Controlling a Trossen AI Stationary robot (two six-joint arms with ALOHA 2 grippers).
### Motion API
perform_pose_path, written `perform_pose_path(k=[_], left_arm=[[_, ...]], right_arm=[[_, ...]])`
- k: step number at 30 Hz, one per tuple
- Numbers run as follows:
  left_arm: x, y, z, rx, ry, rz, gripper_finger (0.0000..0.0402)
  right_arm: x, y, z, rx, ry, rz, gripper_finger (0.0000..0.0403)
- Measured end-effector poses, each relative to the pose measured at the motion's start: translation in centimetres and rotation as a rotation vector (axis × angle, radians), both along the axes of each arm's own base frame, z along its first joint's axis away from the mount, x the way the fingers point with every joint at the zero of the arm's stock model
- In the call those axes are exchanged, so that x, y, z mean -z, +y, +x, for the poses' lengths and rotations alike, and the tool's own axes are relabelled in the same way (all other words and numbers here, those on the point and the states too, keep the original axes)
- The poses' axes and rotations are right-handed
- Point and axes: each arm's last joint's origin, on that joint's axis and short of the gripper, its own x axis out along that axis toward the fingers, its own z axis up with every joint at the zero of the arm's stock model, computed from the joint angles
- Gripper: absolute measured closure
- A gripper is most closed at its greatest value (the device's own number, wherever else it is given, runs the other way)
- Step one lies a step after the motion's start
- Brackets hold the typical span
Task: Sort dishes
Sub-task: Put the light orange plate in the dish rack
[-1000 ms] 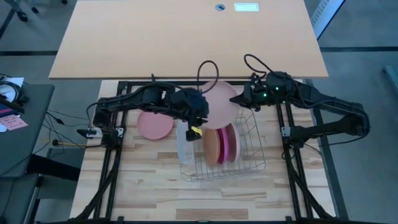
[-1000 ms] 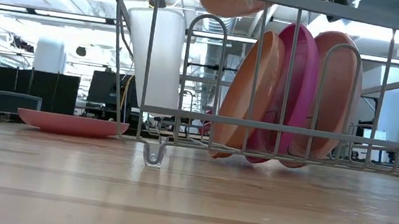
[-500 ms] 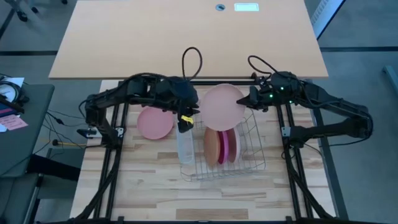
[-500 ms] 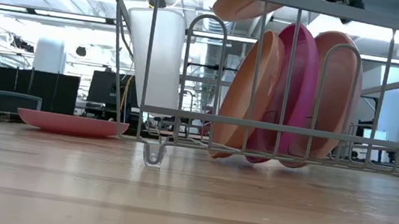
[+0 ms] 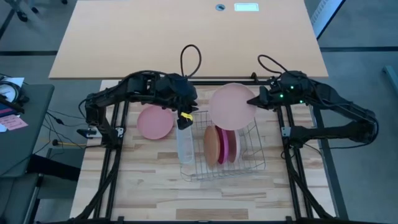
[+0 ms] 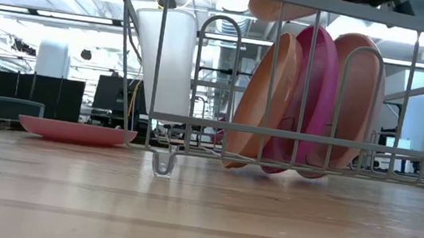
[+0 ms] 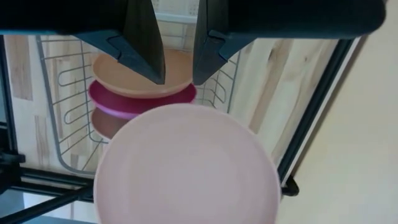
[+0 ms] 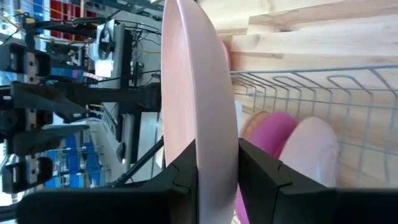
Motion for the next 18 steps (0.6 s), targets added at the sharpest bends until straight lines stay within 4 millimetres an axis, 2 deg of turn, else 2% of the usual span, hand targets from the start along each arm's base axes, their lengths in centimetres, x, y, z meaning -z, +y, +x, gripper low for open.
perform_pose_path(k=[11,18], left_arm=[[0.0,0.0,0.0,-0.01,-0.003,-0.011,0.0324],[0.0,0.0,0.0,-0.021,-0.006,-0.025,0.0324]], right_arm=[[0.1,0.5,-1.0,-0.033,0.03,0.011,0.0312],[0.4,1.0,-2.4,-0.059,0.079,0.017,0.0312]])
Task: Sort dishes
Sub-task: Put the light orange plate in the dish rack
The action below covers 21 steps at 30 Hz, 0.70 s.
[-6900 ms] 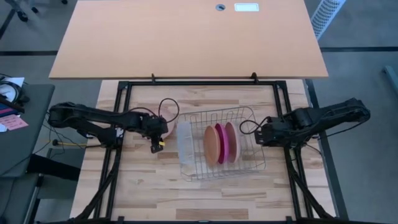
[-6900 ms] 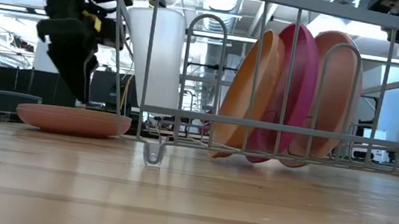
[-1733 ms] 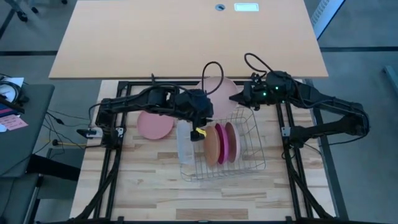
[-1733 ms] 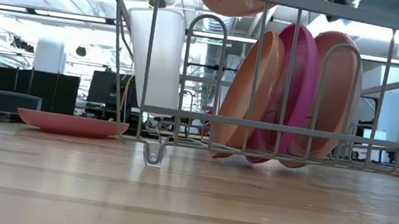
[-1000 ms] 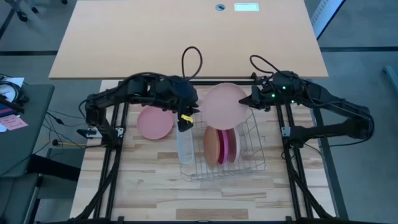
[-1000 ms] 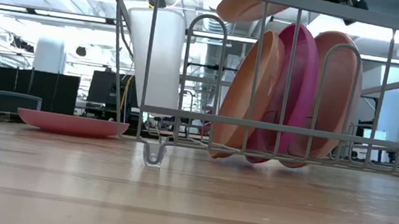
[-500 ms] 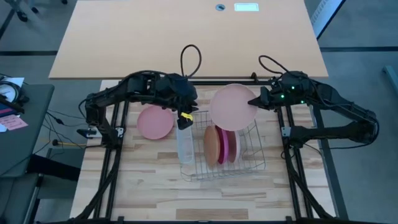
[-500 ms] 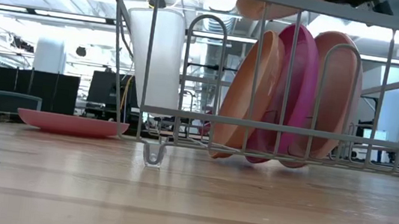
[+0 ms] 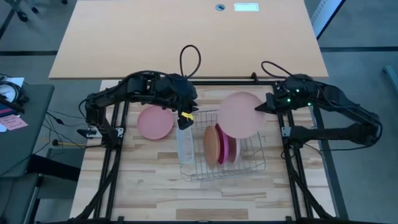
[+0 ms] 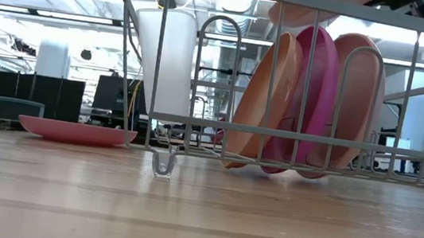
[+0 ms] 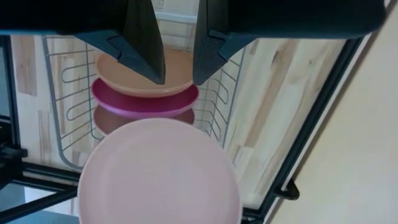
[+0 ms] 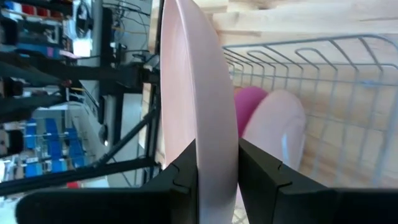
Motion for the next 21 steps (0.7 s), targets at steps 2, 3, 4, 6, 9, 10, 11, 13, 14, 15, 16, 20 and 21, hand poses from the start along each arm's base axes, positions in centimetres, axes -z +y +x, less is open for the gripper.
perform_pose_path(k=[2,3,4,6,9,10,11,13,14,15,16,20,21], left_arm=[[0.0,0.0,0.0,-0.003,0.0,-0.003,0.0324],[0.0,0.0,0.0,-0.005,-0.001,-0.005,0.0324],[0.0,0.0,0.0,-0.007,-0.002,-0.007,0.0324],[0.0,0.0,0.0,-0.011,-0.003,-0.012,0.0324],[0.0,0.0,0.0,-0.012,-0.003,-0.013,0.0324],[0.0,0.0,0.0,-0.013,-0.004,-0.014,0.0324],[0.0,0.0,0.0,-0.014,-0.004,-0.016,0.0324],[0.0,0.0,0.0,-0.014,-0.004,-0.016,0.0324],[0.0,0.0,0.0,-0.014,-0.004,-0.016,0.0324],[0.0,0.0,0.0,-0.015,-0.005,-0.016,0.0324],[0.0,0.0,0.0,-0.017,-0.005,-0.018,0.0324],[0.0,0.0,0.0,-0.026,-0.009,-0.028,0.0324],[0.0,0.0,0.0,-0.028,-0.011,-0.03,0.0324]], right_arm=[[0.1,0.2,-0.5,-0.008,0.014,0.004,0.0312],[0.1,0.3,-0.9,-0.011,0.02,0.008,0.0312],[0.1,0.4,-1.2,-0.013,0.024,0.013,0.0312],[0.1,0.6,-2.0,-0.007,0.028,0.014,0.0312],[0.2,0.9,-3.0,-0.016,0.039,0.02,0.0312],[0.2,1.0,-3.3,-0.014,0.048,0.025,0.0312],[0.3,1.1,-3.6,-0.013,0.056,0.028,0.0312],[0.3,1.3,-4.2,-0.01,0.054,0.03,0.0312],[0.2,1.3,-4.4,-0.007,0.052,0.03,0.0312],[0.1,1.4,-4.6,-0.006,0.053,0.03,0.0312],[-0.2,1.5,-4.8,-0.006,0.049,0.028,0.0312],[-2.3,1.8,-5.5,-0.018,0.015,-0.003,0.0312],[-2.9,1.9,-5.7,-0.022,0.018,-0.007,0.0312]])
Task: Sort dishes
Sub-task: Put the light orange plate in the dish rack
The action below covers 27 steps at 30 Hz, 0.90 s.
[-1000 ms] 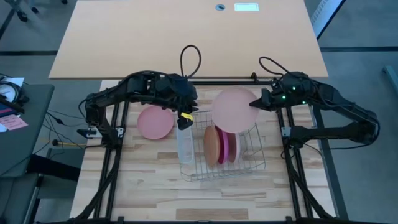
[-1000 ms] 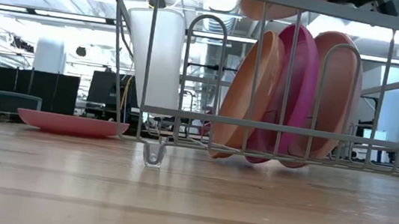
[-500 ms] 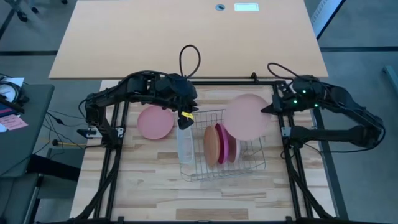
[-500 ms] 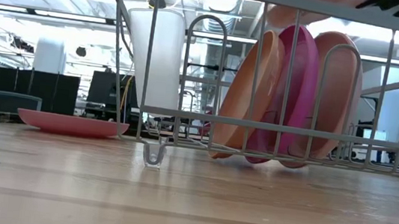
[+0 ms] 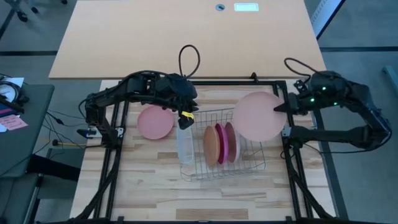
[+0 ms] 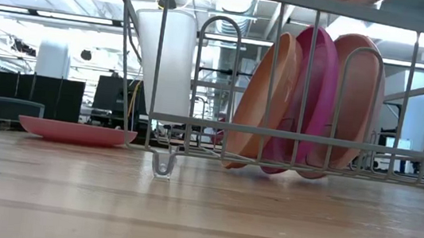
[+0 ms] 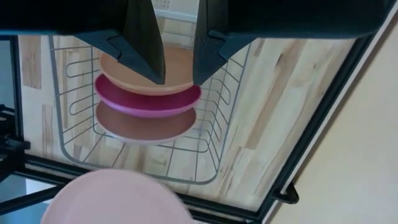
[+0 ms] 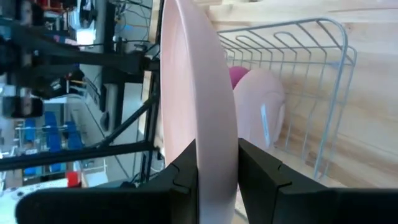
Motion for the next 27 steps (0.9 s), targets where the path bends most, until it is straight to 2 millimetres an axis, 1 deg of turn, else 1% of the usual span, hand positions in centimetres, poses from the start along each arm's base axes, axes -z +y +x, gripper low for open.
perform_pose_path(k=[2,9,12,15,21,27], left_arm=[[0.0,0.0,0.0,-0.005,-0.001,-0.001,0.0324],[0.0,0.0,0.0,-0.019,-0.005,-0.001,0.0324],[0.0,0.2,0.0,-0.026,-0.005,0.001,0.0324],[0.0,0.3,0.0,-0.031,-0.006,0.004,0.0324],[-0.1,0.3,0.0,-0.051,-0.012,-0.001,0.0324],[-0.1,0.3,0.0,-0.048,-0.011,0.001,0.0324]], right_arm=[[-1.1,0.1,-0.3,-0.011,0.018,-0.007,0.0312],[-4.2,0.5,-1.1,-0.071,0.181,-0.008,0.0312],[-5.3,0.3,-0.6,-0.077,0.151,-0.034,0.0312],[-5.5,-0.2,0.5,-0.088,0.179,-0.037,0.0312],[-5.0,-1.1,2.5,-0.15,0.237,-0.073,0.0312],[-4.9,-1.3,2.8,-0.167,0.248,-0.093,0.0312]])
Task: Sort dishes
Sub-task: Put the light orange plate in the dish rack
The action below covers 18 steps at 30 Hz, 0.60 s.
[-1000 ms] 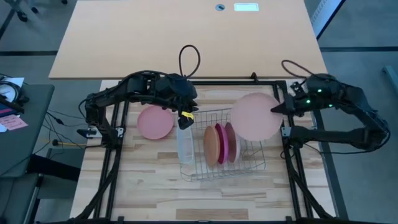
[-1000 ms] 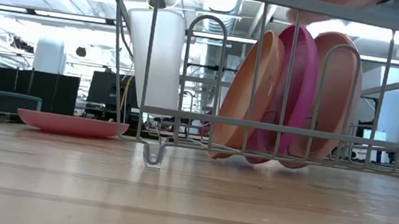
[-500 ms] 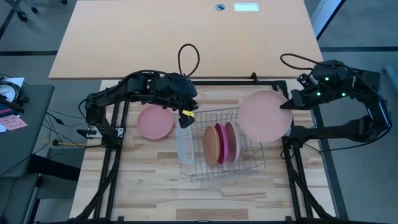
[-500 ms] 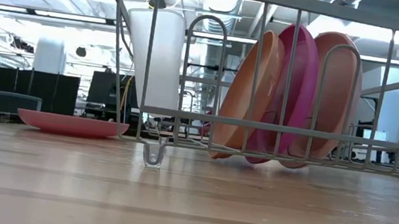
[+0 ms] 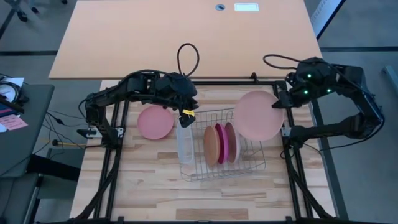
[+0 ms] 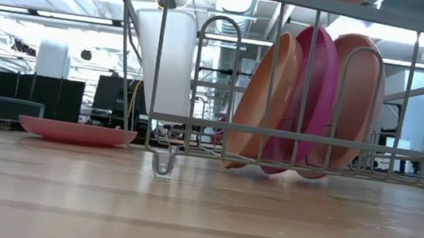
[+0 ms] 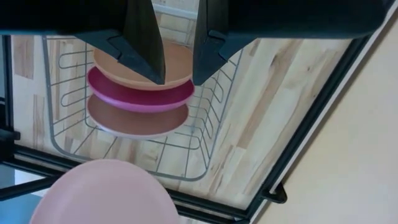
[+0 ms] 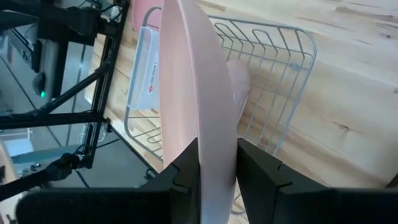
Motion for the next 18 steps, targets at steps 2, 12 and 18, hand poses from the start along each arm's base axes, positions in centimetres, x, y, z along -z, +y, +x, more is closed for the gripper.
perform_pose_path(k=[2,12,18], left_arm=[[0.0,0.0,0.0,0.0,0.0,0.0,0.0324],[0.0,-0.1,0.0,0.002,-0.005,-0.029,0.0324],[0.0,-0.1,0.0,-0.001,-0.012,-0.067,0.0324]], right_arm=[[0.0,0.0,0.0,0.009,0.005,-0.01,0.0312],[-0.1,0.1,-0.8,0.031,0.006,-0.084,0.0312],[0.3,0.3,-1.9,0.074,0.025,-0.152,0.0319]])
